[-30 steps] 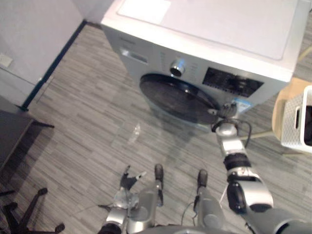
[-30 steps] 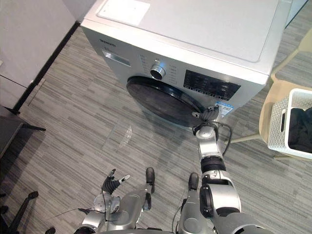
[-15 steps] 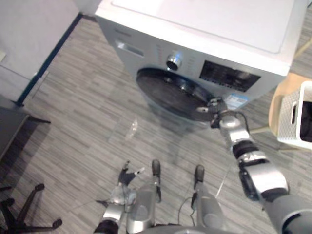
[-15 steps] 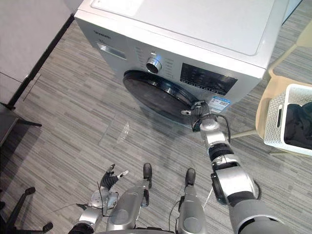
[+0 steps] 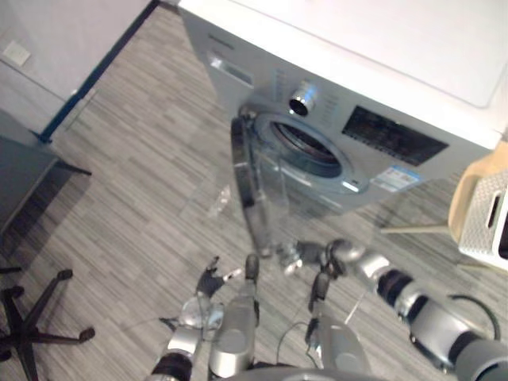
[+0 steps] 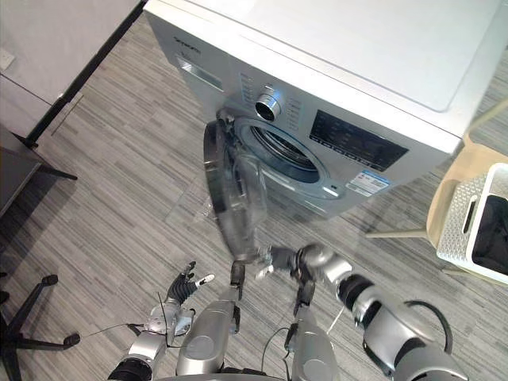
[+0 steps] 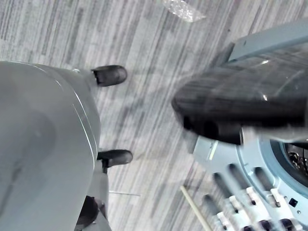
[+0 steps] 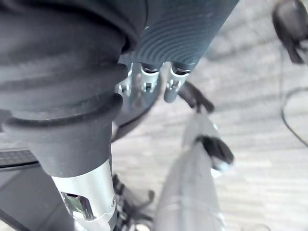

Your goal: Pick up the laundry basket with both hands and put the clothes into the washing machine.

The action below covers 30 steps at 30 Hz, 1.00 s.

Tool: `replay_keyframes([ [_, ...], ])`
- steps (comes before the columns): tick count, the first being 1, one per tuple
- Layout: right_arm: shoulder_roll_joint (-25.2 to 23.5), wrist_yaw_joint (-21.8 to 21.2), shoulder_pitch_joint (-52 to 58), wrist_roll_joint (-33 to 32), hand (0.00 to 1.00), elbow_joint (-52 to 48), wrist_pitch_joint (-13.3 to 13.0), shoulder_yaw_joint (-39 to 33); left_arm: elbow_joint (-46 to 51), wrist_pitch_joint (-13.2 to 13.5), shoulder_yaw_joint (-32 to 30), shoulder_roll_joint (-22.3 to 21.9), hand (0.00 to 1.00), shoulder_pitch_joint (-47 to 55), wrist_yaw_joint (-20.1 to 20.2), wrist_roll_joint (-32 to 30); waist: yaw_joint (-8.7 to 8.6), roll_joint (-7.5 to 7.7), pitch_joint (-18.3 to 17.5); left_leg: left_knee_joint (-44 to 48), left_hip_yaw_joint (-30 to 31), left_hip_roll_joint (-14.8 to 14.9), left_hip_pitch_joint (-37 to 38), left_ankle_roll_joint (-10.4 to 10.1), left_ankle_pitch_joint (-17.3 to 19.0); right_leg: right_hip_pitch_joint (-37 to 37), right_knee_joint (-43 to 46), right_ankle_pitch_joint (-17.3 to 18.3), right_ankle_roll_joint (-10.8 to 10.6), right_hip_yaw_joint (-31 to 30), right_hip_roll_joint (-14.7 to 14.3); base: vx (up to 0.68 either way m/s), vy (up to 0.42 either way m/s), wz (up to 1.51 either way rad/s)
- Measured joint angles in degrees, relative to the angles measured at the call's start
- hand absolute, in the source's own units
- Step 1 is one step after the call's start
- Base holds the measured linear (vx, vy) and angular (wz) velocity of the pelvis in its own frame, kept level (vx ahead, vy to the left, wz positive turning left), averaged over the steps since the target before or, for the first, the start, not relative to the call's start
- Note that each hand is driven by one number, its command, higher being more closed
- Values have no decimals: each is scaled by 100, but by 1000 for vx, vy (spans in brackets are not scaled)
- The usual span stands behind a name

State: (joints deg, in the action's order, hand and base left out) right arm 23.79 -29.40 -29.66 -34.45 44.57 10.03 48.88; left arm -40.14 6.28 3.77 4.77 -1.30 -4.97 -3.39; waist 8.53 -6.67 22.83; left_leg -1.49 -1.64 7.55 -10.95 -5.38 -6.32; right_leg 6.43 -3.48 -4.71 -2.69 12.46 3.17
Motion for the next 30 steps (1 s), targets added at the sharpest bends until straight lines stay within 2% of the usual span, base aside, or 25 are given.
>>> replay_keyframes([
  [2,-92,68,459,-4,0,3,-70,-311,112,-19,-294,-17,0,8,-61,72,2,35,-20,-4,-5,-50,151,-1,3,-144,24,47,-67,9,52,22,36,10],
  [4,-241,126,857,-57,0,3,-179,-792,294,-69,-917,7,0,13,-171,219,-16,71,-45,-4,-11,-59,215,9,27,-213,25,57,-78,6,61,-2,14,2],
  [6,-554,350,1377,-96,0,57,-402,-1540,946,-63,-1676,19,0,-8,-408,408,-14,150,-118,-3,-11,-70,233,15,38,-241,23,63,-84,9,73,-57,28,4],
  [8,-847,597,1774,71,0,210,-552,-1943,1561,-62,-2319,7,0,-93,-876,429,-19,271,-321,-10,-10,-72,243,-6,94,-265,-10,81,-99,18,73,-43,17,2],
  [10,-1212,947,2271,507,0,471,-764,-2279,2635,-67,-2888,-28,0,-139,-1801,418,-62,436,-577,-21,-5,-84,368,11,144,-421,-79,87,-107,23,78,0,0,0],
  [13,-1413,1384,2641,1329,0,970,-891,-2602,4026,-53,-2736,-152,0,-97,-2734,-224,-146,480,-883,-39,21,-146,391,-10,150,-458,-90,85,-107,55,137,5,17,7],
  [15,-1451,1569,2762,1700,0,1109,-923,-2853,4429,80,-2267,-214,0,-34,-2867,-506,-155,446,-991,-52,7,-177,412,-14,146,-470,-103,75,-119,42,172,1,15,0],
  [17,-1558,1730,2732,2159,0,1321,-957,-3043,4419,199,-1570,-216,0,18,-2729,-637,-171,429,-1024,-68,8,-196,486,-10,142,-550,-132,62,-138,45,185,0,0,0],
  [18,-1607,1843,2710,2444,0,1403,-959,-3170,4258,257,-1042,-227,0,32,-2491,-625,-170,432,-1058,-72,12,-202,485,-7,139,-571,-181,52,-160,53,184,0,0,0],
  [19,-1635,1905,2663,2599,0,1483,-959,-3239,4114,302,-773,-225,0,27,-2342,-590,-177,432,-1058,-72,11,-202,482,-6,137,-568,-184,52,-163,53,184,0,0,0],
  [20,-1718,2047,2571,2927,0,1605,-938,-3350,3713,321,-174,-208,0,7,-1897,-267,-217,431,-1059,-78,7,-200,455,13,123,-529,-183,59,-177,43,182,-12,-1,-3],
  [22,-1796,2154,2441,3272,0,1725,-889,-3423,3215,315,342,-185,0,-2,-1464,70,-333,433,-1057,-100,-2,-201,415,20,117,-470,-180,63,-182,31,181,-9,1,-7],
  [24,-1855,2249,2286,3670,0,1724,-824,-3664,2220,303,1030,-36,0,-236,-773,280,-456,441,-1048,-112,-85,-186,243,24,110,-231,-155,43,-195,-52,174,8,2,-19],
  [26,-1882,2329,2184,3735,0,1731,-796,-3846,1631,244,1243,48,0,-518,-411,303,-467,488,-988,-108,-177,-158,161,61,82,-69,-115,-5,-141,-161,155,43,-5,-31],
  [27,-1883,2366,2017,3734,0,1728,-735,-4001,1097,135,1243,96,0,-921,-131,315,-475,549,-787,-50,-207,-154,139,71,75,11,-27,-9,-135,-237,139,40,1,-34],
  [30,-1816,2466,1685,3730,0,1704,-732,-4121,57,0,1188,291,0,-2047,6,270,-488,698,-435,60,-326,-123,-127,77,68,373,175,-4,-125,-337,124,-20,11,-20],
])
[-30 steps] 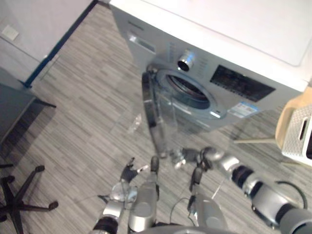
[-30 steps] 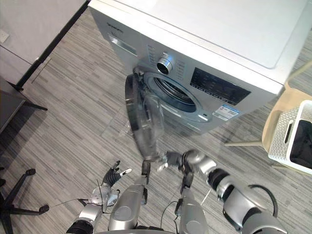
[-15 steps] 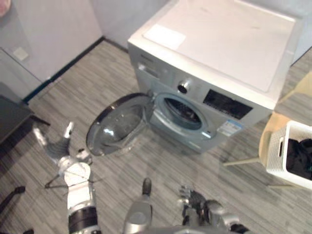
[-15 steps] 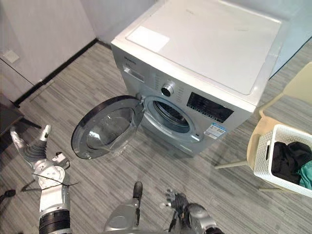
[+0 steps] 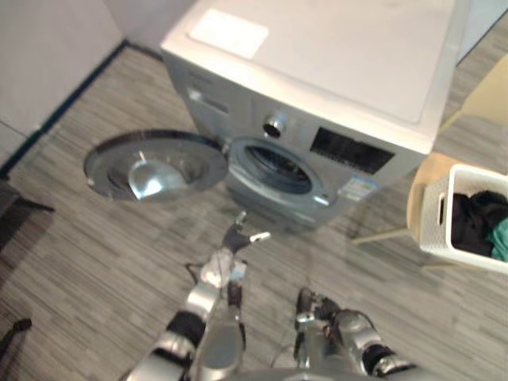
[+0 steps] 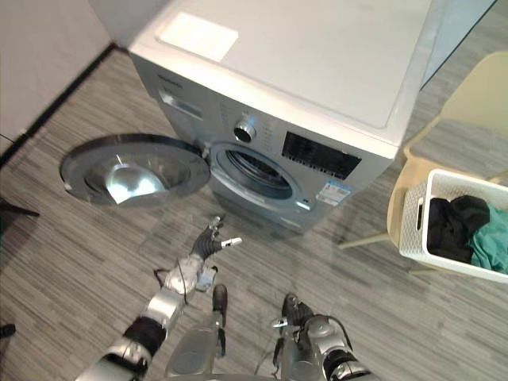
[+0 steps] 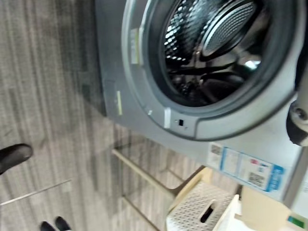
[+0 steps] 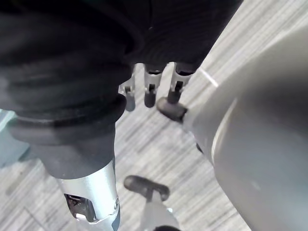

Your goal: Pick up the laundry basket with both hands and put the clothes into the washing machine.

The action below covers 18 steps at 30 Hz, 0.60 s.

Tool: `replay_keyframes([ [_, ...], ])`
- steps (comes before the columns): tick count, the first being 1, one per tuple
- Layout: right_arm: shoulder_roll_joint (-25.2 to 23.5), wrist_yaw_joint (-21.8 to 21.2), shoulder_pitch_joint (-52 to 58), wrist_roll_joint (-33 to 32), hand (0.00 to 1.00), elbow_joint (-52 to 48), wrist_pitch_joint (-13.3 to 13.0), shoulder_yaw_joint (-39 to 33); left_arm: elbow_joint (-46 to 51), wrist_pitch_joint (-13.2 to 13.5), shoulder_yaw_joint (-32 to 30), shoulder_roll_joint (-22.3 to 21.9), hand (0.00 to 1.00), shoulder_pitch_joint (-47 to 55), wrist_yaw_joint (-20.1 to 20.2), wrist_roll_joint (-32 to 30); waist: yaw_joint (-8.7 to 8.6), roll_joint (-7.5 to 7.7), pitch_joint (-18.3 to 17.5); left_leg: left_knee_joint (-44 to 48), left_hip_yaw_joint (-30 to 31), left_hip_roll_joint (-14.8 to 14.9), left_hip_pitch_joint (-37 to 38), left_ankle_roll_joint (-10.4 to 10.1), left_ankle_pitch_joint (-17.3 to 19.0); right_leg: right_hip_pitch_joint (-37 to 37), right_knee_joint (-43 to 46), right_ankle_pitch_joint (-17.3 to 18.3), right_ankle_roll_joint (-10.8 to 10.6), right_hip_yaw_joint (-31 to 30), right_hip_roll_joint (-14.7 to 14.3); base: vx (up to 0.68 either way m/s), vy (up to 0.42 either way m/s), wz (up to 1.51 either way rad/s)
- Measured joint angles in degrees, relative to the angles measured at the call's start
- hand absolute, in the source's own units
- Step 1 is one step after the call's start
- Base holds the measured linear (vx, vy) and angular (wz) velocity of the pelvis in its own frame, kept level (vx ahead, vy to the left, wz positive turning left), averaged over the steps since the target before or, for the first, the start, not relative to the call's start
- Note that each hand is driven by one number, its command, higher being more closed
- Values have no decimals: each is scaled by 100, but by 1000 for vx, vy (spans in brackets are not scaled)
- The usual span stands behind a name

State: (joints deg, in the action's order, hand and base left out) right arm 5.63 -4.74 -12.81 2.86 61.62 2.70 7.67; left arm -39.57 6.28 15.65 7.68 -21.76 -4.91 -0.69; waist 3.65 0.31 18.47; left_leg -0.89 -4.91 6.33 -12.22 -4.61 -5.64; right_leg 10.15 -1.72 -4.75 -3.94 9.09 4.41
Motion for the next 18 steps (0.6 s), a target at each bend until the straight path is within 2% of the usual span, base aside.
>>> replay_keyframes([
  [2,26,80,-264,-4,0,-13,-4,1,-700,-127,-186,263,0,-824,-36,-10,-117,131,272,-3,-14,16,-144,3,-61,200,98,-3,4,-15,9,-40,-3,-9],
  [4,-15,112,-409,-61,0,-113,-9,9,-1617,-269,-558,779,0,-1819,-136,-10,-152,342,463,-10,-81,47,-331,20,-91,477,183,-21,20,-102,7,-23,-13,-17],
  [5,-19,113,-429,-77,0,-131,-12,15,-1787,-310,-646,916,0,-2037,-163,-9,-152,387,489,-11,-106,48,-385,27,-96,547,178,-35,23,-124,7,-1,-2,-21],
  [9,-98,131,-619,-264,0,-132,-28,211,-2619,-446,-881,2023,0,-3161,-173,-149,-290,623,633,-19,-173,45,-747,47,-132,807,-114,-276,44,-173,-8,13,4,-9],
  [12,-176,218,-674,-352,0,-223,-100,422,-2818,-577,-1310,2474,0,-3633,-155,-215,-289,791,731,-26,-226,57,-898,46,-132,863,-375,-429,50,-221,-32,28,2,-9],
  [15,-220,239,-611,-576,0,-488,-135,511,-2820,-655,-1751,2652,0,-3853,-157,-77,-284,840,756,-24,-234,70,-1114,41,-135,1077,-381,-455,48,-225,-40,6,0,-2],
  [18,-322,277,-335,-930,0,-924,-212,532,-2783,-733,-2194,2620,0,-3945,-162,28,-274,882,778,-16,-230,81,-1180,39,-134,1123,-381,-481,25,-170,-42,13,11,3],
])
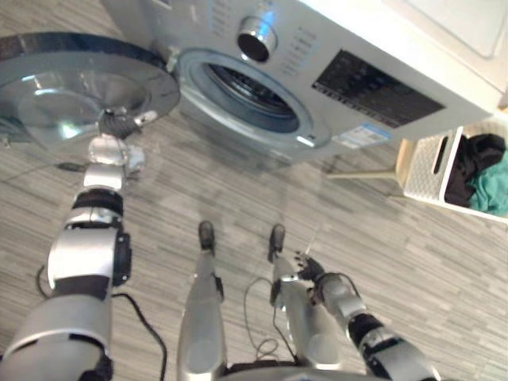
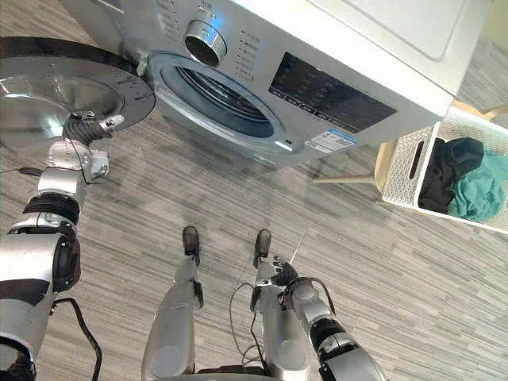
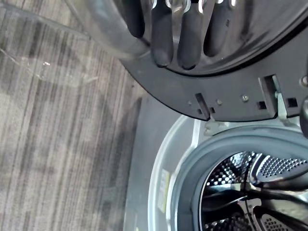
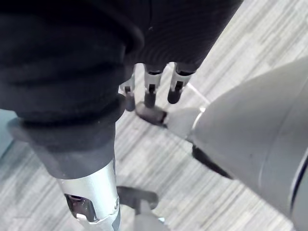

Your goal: Pick up the laundry basket with both hands and put the clothes into the washing machine.

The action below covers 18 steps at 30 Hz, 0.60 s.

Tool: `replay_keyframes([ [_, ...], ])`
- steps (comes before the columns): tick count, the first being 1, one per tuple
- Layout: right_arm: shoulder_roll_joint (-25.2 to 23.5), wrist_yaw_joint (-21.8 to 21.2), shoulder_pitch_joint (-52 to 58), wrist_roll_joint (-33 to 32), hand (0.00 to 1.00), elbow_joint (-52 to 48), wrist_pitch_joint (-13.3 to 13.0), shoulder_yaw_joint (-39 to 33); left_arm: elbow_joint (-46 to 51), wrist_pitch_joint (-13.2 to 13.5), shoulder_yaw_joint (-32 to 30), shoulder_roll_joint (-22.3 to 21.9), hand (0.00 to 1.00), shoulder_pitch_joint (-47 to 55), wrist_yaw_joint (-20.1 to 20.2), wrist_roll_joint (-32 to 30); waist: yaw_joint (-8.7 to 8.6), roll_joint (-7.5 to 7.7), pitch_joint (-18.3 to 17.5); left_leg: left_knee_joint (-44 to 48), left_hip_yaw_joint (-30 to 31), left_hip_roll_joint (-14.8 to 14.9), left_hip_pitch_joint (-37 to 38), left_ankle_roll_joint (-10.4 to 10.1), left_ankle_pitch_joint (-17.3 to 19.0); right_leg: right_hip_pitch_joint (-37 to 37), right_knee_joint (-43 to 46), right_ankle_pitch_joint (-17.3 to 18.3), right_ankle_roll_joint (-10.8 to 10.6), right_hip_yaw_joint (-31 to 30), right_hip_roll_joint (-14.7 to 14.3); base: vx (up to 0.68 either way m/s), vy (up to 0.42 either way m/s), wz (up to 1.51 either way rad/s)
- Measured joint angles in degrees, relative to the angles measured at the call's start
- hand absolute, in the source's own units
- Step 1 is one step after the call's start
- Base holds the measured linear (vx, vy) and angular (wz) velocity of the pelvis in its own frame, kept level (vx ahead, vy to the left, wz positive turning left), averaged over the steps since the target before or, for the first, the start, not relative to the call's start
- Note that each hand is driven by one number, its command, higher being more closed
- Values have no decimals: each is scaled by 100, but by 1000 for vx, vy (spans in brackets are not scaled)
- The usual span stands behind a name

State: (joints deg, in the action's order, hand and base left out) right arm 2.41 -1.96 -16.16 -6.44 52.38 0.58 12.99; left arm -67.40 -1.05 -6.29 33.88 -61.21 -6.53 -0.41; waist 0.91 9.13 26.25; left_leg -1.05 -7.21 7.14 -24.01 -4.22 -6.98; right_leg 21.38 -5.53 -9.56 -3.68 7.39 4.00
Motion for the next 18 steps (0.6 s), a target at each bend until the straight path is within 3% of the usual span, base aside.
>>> replay_keyframes([
  [5,-93,63,312,-132,0,-458,-27,-4,287,-77,-592,-250,0,-19,-80,299,93,38,21,158,-10,39,-66,3,48,-14,1,-108,-98,18,-10,-5,10,0],
  [7,-100,64,400,-133,0,-607,-21,-3,560,-75,-721,-377,0,130,-110,444,177,37,21,476,-81,97,-125,25,235,-35,13,-178,-80,-54,-36,-32,15,-26],
  [11,-107,56,661,-59,0,-893,-5,-26,862,-34,-1013,-498,0,954,-105,472,332,-19,52,1810,-421,555,-148,12,1055,-232,251,-168,-68,-451,-293,-46,-21,-66],
  [13,-94,41,796,-6,0,-961,-1,-94,928,-27,-1009,-552,0,1329,-18,564,312,-69,84,2250,-510,699,-131,6,1346,-330,374,50,102,-491,-374,-75,-74,-59],
  [15,-78,34,900,10,0,-955,62,-218,1157,-22,-1012,-662,0,1861,145,816,294,-180,146,2635,-653,910,-71,-46,1499,-328,580,118,102,-663,-505,-74,-77,-59],
  [18,-77,30,1133,33,0,-950,96,-377,1482,55,-1019,-900,0,2785,263,1114,304,-192,153,2837,-903,1094,250,-60,1648,-346,989,399,152,-690,-571,-57,-64,-51],
])
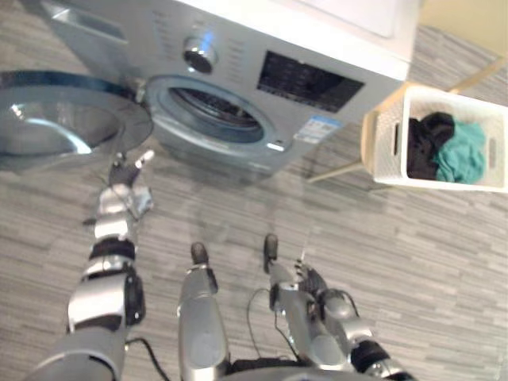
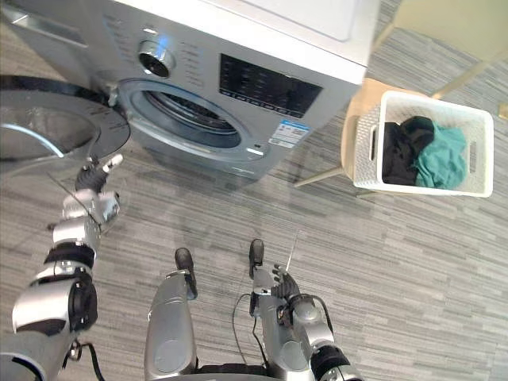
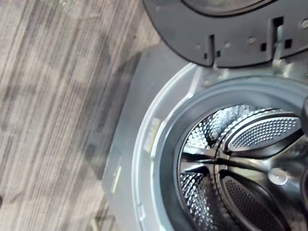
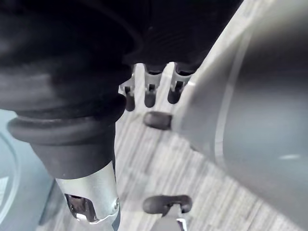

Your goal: Pick up the laundry basket with both hands and put the clothes into the washing machine.

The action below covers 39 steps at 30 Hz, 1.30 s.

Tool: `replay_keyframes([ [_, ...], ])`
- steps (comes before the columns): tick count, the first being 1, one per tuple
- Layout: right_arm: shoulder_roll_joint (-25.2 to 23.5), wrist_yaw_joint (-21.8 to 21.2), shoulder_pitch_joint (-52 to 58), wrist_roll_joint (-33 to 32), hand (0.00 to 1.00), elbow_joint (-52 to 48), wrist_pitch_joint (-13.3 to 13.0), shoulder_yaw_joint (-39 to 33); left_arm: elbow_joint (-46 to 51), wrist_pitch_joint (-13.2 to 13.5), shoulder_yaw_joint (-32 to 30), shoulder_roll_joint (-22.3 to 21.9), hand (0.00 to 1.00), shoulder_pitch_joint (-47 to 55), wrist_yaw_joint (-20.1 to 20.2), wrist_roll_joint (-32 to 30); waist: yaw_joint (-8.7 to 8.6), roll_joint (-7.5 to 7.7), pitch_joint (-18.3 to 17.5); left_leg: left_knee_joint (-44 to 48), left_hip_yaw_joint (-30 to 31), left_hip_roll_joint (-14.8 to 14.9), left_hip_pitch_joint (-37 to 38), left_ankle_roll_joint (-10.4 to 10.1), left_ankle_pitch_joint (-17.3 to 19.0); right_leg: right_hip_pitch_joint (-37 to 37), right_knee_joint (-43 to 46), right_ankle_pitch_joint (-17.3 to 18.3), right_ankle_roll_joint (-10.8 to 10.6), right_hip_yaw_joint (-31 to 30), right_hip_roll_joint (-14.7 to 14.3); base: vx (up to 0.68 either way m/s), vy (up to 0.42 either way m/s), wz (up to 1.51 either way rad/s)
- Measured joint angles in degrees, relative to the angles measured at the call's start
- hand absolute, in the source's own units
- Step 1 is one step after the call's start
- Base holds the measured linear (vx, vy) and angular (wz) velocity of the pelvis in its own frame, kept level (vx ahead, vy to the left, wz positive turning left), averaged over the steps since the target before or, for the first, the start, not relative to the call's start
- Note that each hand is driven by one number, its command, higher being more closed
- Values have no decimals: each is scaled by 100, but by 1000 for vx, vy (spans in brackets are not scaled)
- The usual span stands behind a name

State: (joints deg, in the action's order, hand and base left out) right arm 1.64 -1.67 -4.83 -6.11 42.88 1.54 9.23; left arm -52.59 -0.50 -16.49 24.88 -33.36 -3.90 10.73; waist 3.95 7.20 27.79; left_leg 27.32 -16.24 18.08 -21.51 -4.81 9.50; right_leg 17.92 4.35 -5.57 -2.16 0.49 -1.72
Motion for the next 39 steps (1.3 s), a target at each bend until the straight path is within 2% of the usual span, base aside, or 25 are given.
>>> replay_keyframes([
  [2,12,10,-22,10,0,135,29,-184,51,67,-1,-288,0,712,10,97,8,-22,-8,13,-225,50,436,-38,112,-150,347,270,105,808,302,-31,-4,-49],
  [3,11,19,15,-1,0,208,32,-352,52,91,-4,-506,0,1131,10,97,-2,-110,-72,86,-279,115,604,-79,223,-306,437,308,159,1156,382,8,30,-33],
  [6,31,39,74,-71,0,291,119,-986,31,95,-121,-1083,0,1940,12,88,-21,-255,-347,160,-410,208,842,-136,360,-407,566,394,176,1278,399,65,10,-31],
  [7,109,56,93,-178,0,201,139,-1345,-6,91,-181,-1427,0,2454,10,85,-23,-326,-542,120,-583,269,1053,-153,394,-460,588,474,165,1436,478,103,15,-44],
  [8,126,84,101,-258,0,51,154,-1502,-42,91,-200,-1537,0,2646,11,83,-21,-351,-624,93,-687,291,1152,-165,409,-494,597,500,166,1585,535,138,44,-69],
  [10,143,341,186,-415,0,-798,124,-1944,-341,81,-204,-1786,0,3335,4,83,-72,-449,-897,56,-1055,397,1583,-288,541,-735,590,540,223,2179,681,137,59,-76],
  [12,151,543,179,-456,0,-1452,105,-2244,-578,75,-210,-1878,0,3625,-8,66,-173,-493,-1125,-48,-1300,478,1795,-325,587,-760,662,566,245,2329,715,106,12,-55],
  [15,230,887,126,-328,0,-2306,-22,-2683,-667,73,-219,-1977,0,3812,-107,-138,-181,-492,-1385,-558,-1798,372,2352,-444,467,-763,982,779,93,2637,971,139,-9,-55],
  [17,289,1113,140,-229,0,-2666,-116,-2791,-680,72,-222,-2044,0,3872,-158,-300,-260,-529,-1569,-931,-2027,301,2678,-536,299,-761,1087,859,45,2540,926,153,-28,-42],
  [18,305,1172,133,-228,0,-2780,-120,-2779,-681,73,-251,-2069,0,3889,-165,-300,-310,-565,-1631,-996,-2066,317,2764,-565,256,-769,1104,860,86,2478,854,196,-61,-45],
  [20,314,1209,120,-227,0,-3119,-142,-2717,-705,78,-434,-2189,0,3894,-219,-286,-306,-679,-1775,-992,-2284,430,2987,-620,183,-791,1143,885,149,2258,620,174,-74,-74],
  [21,312,1247,114,-224,0,-3257,-156,-2702,-708,86,-452,-2223,0,3878,-248,-242,-317,-710,-1792,-822,-2330,535,3024,-589,149,-819,1142,929,217,2168,528,221,-156,-90],
  [23,310,1403,119,-224,0,-3402,-213,-2686,-653,113,-563,-2262,0,3865,-257,-140,-301,-700,-1791,-129,-2326,806,3005,-271,-57,-976,1072,986,304,1973,351,179,-196,-67],
  [25,312,1559,238,-223,0,-3846,-302,-2670,-642,155,-673,-2271,0,3875,-292,-15,-301,-698,-1785,1227,-2164,1257,2740,683,-535,-1518,702,1037,421,1684,193,162,-174,-55],
  [26,324,1590,245,-223,0,-3977,-333,-2649,-640,180,-667,-2288,0,3879,-288,-13,-311,-710,-1782,1483,-1979,1264,2591,634,-417,-1612,622,1035,432,1655,177,155,-82,-43],
  [28,404,1664,219,-223,0,-4399,-442,-2694,-520,243,-667,-2446,0,3883,-272,16,-284,-774,-1823,1663,-1276,720,1942,304,93,-1804,380,1046,469,1411,188,148,-4,-48],
  [29,416,1663,210,-221,0,-4447,-467,-2690,-518,244,-662,-2462,0,3885,-269,17,-269,-797,-1837,1567,-1215,575,1845,282,185,-1843,342,1044,470,1362,189,151,31,-52],
  [31,443,1665,64,-207,0,-4450,-493,-2595,-523,243,-614,-2466,0,3900,-264,10,-161,-846,-1846,811,-1103,-170,1530,329,324,-2008,174,1082,513,1105,225,148,72,-56],
  [33,451,1674,-204,-41,0,-4447,-491,-2433,-545,237,-606,-2471,0,3907,-263,8,-128,-911,-1836,1,-989,-686,1321,294,261,-2033,120,1091,432,959,241,136,164,-50],
  [34,499,1716,-407,29,0,-4428,-492,-2302,-566,232,-588,-2500,0,3926,-263,9,-89,-1074,-1836,-534,-943,-827,1375,609,8,-2059,145,1112,304,856,160,129,176,-44],
  [35,497,1767,-442,51,0,-4416,-483,-2225,-592,234,-567,-2475,0,3933,-265,10,-3,-1021,-1841,-642,-933,-910,1463,580,33,-2084,152,1166,252,818,202,150,148,-18],
  [36,522,1797,-477,179,0,-4429,-484,-2103,-600,234,-567,-2473,0,3948,-263,16,-1,-910,-1877,-847,-839,-1108,1582,623,63,-2138,204,1254,136,839,326,116,75,13],
  [37,523,1795,-476,242,0,-4450,-484,-2065,-600,229,-557,-2468,0,3942,-277,16,-11,-869,-1876,-895,-782,-1190,1624,642,95,-2148,306,1333,71,907,401,232,132,49],
  [38,512,1790,-468,305,0,-4453,-465,-2007,-603,218,-508,-2427,0,3917,-282,18,-31,-783,-1855,-1005,-715,-1338,1772,606,223,-2089,795,1600,-61,1050,580,233,116,57],
  [39,475,1768,-467,413,0,-4453,-375,-1931,-629,186,-355,-2385,0,3895,-266,10,-2,-775,-1855,-1079,-614,-1421,1908,604,266,-1831,1616,1765,-265,1052,714,278,136,55],
])
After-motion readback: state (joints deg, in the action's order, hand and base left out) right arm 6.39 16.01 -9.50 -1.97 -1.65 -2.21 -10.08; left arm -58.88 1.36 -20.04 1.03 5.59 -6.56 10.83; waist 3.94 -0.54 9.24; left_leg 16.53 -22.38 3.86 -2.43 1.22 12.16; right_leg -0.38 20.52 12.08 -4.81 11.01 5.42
